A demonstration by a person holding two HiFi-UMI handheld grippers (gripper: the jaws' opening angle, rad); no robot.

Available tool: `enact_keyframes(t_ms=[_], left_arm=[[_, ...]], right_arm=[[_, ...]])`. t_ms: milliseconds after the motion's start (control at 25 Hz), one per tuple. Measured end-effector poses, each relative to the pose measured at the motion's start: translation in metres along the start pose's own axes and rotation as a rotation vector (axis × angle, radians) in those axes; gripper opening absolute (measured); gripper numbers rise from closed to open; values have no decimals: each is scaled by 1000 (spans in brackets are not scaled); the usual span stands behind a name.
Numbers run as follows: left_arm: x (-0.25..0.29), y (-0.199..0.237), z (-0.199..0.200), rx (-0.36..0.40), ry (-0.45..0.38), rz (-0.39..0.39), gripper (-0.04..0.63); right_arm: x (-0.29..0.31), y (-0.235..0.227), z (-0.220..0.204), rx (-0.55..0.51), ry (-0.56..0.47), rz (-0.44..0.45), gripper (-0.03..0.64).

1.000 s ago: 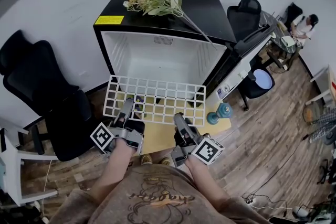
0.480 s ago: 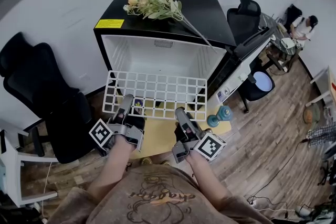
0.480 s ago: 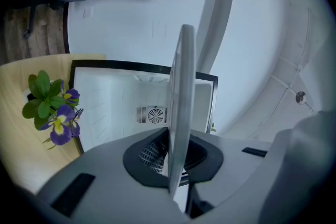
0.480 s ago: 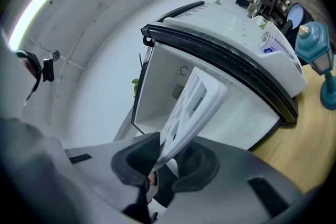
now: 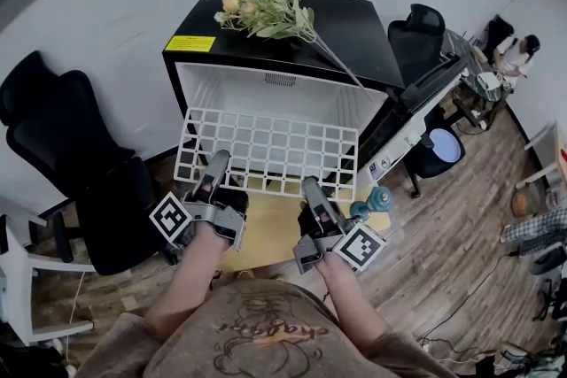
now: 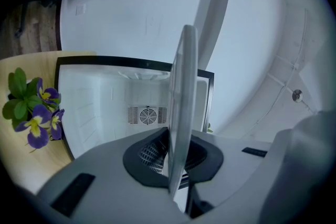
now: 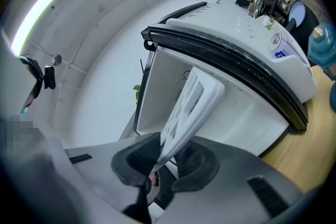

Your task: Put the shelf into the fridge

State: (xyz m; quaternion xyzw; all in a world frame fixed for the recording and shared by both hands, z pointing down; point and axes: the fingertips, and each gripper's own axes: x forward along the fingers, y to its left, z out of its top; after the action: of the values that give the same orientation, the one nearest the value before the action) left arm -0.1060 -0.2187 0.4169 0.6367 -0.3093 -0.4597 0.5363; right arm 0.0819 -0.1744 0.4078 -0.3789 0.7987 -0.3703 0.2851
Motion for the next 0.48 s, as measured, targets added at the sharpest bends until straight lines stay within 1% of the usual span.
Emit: enact_keyframes(t_ms=[160, 480], left_arm=[[13, -3, 0, 13, 8, -7, 44], [13, -2, -1, 16, 3, -5, 44]], right_arm=[[7, -4, 9, 6, -5, -1, 74], [6, -4, 9, 7, -10, 2, 73]])
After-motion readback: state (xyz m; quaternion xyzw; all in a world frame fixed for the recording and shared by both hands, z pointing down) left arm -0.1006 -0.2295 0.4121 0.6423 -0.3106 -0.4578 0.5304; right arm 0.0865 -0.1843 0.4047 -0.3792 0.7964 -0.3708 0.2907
